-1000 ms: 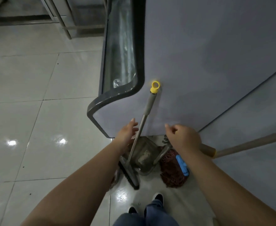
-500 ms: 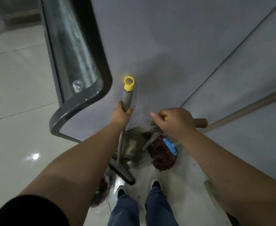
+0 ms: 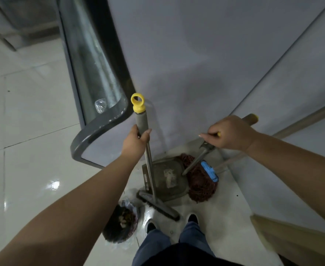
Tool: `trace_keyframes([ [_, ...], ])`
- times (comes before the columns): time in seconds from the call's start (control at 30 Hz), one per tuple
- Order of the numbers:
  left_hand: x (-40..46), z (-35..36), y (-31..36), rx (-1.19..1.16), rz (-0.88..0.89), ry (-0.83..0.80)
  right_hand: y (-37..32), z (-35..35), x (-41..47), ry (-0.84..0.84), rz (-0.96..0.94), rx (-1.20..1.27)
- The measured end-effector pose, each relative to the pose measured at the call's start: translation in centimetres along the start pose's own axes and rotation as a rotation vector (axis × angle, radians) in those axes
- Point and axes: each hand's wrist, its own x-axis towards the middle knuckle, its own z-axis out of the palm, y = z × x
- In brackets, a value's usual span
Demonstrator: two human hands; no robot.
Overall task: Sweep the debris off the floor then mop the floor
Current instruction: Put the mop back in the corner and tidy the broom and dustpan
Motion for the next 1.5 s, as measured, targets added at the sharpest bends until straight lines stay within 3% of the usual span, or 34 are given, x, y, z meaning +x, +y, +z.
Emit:
trace_keyframes([
  [0.17, -1.5, -0.4, 2.5, -0.066, 0.030, -0.004, 1.6, 0.2, -0.5, 0.007, -0.060, 0.056],
  [0.33, -2.4, -0.2, 4.2, -0.111, 0.055, 0.060, 6.1, -1.8, -2.7, -0.017, 0.012, -0.006],
  [0.6, -3.4, 0.3, 5.4, -0.019, 0.075, 0.091, 3.2, -0.9, -0.4, 0.056, -0.163, 0.050],
  [0.7, -3.9, -1.1, 5.4, 0.026, 0.104, 0.093, 0.6, 0.2, 0.7, 0.004, -0.197, 0.132],
  [0.8, -4.5, -2.2, 5.4, 0.026, 0.094, 0.066, 0.9, 0.5, 0.1, -0.077, 0.003, 0.258],
  [0.97, -5.3, -2.8, 5.8, 0.073, 0.133, 0.031, 0.9, -0.5, 1.8, -0.368, 0.331, 0.426],
  [1.03, -5.8, -2.9, 6.2, 0.145, 0.190, -0.033, 0.0, -0.4, 1.8, -0.262, 0.453, 0.501],
  [1.13, -6.5, -3.3, 6.7, 0.180, 0.240, -0.113, -0.3, -0.1, 0.0, 0.027, 0.634, 0.598],
  [1.3, -7.4, -3.8, 8.1, 0.261, 0.342, -0.189, -1.2, -0.6, -2.1, 0.114, 0.719, 0.688],
  [1.43, -8.6, -3.1, 10.0, 0.350, 0.501, -0.218, -3.3, -1.0, -3.3, 0.427, 0.812, 0.636],
  [1.5, -9.0, -3.0, 10.8, 0.378, 0.544, -0.249, -4.3, -0.6, -4.0, 0.417, 0.900, 0.646],
])
